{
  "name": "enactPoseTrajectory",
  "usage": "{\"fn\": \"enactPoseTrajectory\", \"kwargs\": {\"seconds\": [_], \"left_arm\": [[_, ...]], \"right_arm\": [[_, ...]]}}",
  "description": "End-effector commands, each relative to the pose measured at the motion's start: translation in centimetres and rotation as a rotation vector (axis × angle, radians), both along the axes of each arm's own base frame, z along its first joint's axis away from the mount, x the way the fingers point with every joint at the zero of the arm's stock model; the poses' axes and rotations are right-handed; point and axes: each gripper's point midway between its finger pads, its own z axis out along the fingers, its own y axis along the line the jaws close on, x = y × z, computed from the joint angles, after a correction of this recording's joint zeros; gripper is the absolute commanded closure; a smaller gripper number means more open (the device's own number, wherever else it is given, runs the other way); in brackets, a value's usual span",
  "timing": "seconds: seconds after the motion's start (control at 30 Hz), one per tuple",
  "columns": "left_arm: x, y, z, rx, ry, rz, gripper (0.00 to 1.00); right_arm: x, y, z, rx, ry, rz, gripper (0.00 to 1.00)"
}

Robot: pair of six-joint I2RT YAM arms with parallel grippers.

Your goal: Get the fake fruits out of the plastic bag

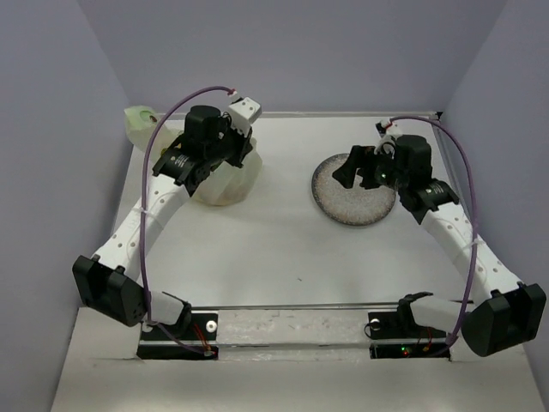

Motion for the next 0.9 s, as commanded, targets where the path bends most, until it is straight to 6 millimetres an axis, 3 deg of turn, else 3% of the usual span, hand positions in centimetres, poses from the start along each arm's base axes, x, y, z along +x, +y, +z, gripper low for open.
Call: {"fn": "enactPoseTrajectory", "kwargs": {"seconds": [0.0,0.03,0.07,0.1,0.2,0.23,0.3,0.37,0.43,0.47,0.53,0.57,0.6,0.7,0.73,0.83,0.87], "left_arm": [[-2.9,-2.4,4.0,-0.053,-0.054,-0.127,0.95],[-3.2,-2.3,4.3,-0.043,-0.061,-0.133,0.78],[-4.0,-2.4,4.5,-0.039,-0.048,-0.167,0.28],[-4.4,-2.3,4.7,-0.027,-0.054,-0.185,0.04],[-6.2,-1.4,5.9,0.057,-0.105,-0.258,0.01],[-6.8,-0.8,6.7,0.079,-0.134,-0.266,0.01],[-7.3,0.6,8.6,0.138,-0.203,-0.253,0.01],[-8.3,2.4,11.5,0.171,-0.299,-0.24,0.01],[-8.7,4.1,14.1,0.159,-0.368,-0.183,0.01],[-7.8,6.5,16.1,0.143,-0.408,-0.066,0.01],[-6.3,10.0,17.3,0.151,-0.424,0.082,0.01],[-5.1,13.9,18.1,0.167,-0.428,0.212,0.01],[-3.9,15.8,17.6,0.172,-0.399,0.278,0.01],[-2.5,21.5,15.7,0.206,-0.33,0.417,0.01],[-2.0,22.4,14.7,0.222,-0.306,0.438,0.01],[-1.2,24.9,10.6,0.286,-0.24,0.46,0.01],[-1.1,25.3,10.1,0.308,-0.242,0.459,0.01]], "right_arm": [[0.4,2.8,3.9,0.01,-0.077,0.036,0.05],[0.5,3.4,4.3,0.014,-0.082,0.042,0.05],[0.7,3.9,4.6,0.017,-0.085,0.044,0.05],[0.8,4.5,5.0,0.02,-0.089,0.052,0.05],[1.0,7.8,5.8,0.016,-0.098,0.104,0.05],[1.3,8.6,7.1,0.026,-0.122,0.109,0.05],[1.9,10.9,7.0,0.029,-0.106,0.126,0.05],[2.8,13.0,8.7,0.054,-0.123,0.139,0.04],[4.0,13.7,10.1,0.087,-0.128,0.101,0.04],[4.4,15.2,11.3,0.108,-0.143,0.108,0.04],[4.4,16.9,12.5,0.14,-0.149,0.124,0.04],[4.3,17.7,14.3,0.17,-0.176,0.132,0.05],[3.8,19.5,14.1,0.184,-0.159,0.158,0.05],[2.6,22.1,15.3,0.223,-0.159,0.206,0.05],[1.3,23.3,15.6,0.243,-0.144,0.235,0.05],[-0.6,24.6,15.1,0.281,-0.09,0.272,0.05],[-0.7,24.7,14.8,0.289,-0.07,0.269,0.05]]}}
